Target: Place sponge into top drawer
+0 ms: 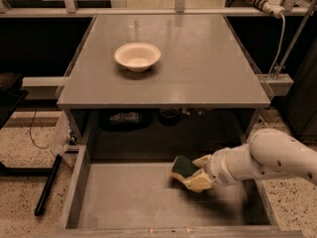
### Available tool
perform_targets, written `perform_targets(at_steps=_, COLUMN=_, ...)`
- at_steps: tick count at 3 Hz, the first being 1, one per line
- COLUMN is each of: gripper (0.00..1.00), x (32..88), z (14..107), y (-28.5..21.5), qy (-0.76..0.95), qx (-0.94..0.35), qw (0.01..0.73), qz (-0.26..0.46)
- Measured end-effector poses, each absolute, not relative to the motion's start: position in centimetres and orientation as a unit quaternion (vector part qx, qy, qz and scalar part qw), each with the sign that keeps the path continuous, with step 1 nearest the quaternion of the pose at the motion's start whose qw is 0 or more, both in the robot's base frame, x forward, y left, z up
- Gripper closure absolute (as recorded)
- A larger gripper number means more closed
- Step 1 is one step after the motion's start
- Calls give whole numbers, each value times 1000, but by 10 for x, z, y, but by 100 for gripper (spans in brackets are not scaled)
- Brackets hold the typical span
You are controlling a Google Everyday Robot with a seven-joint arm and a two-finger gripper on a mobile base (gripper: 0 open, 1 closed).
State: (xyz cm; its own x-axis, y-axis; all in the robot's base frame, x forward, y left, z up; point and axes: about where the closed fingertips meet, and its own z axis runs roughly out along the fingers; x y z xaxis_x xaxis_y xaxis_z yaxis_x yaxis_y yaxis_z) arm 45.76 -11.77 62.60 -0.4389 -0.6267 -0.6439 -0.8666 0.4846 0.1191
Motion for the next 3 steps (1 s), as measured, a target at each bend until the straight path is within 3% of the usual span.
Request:
perform_targets(at_steps=1, gripper=82, x=457, z=626, y=-118, qy=818, qx=-456, qw=269, qz=223)
perform_targets(at_steps=3, gripper=35, x=457, z=626, y=-118, qy=818, qx=-456, qw=269, qz=223)
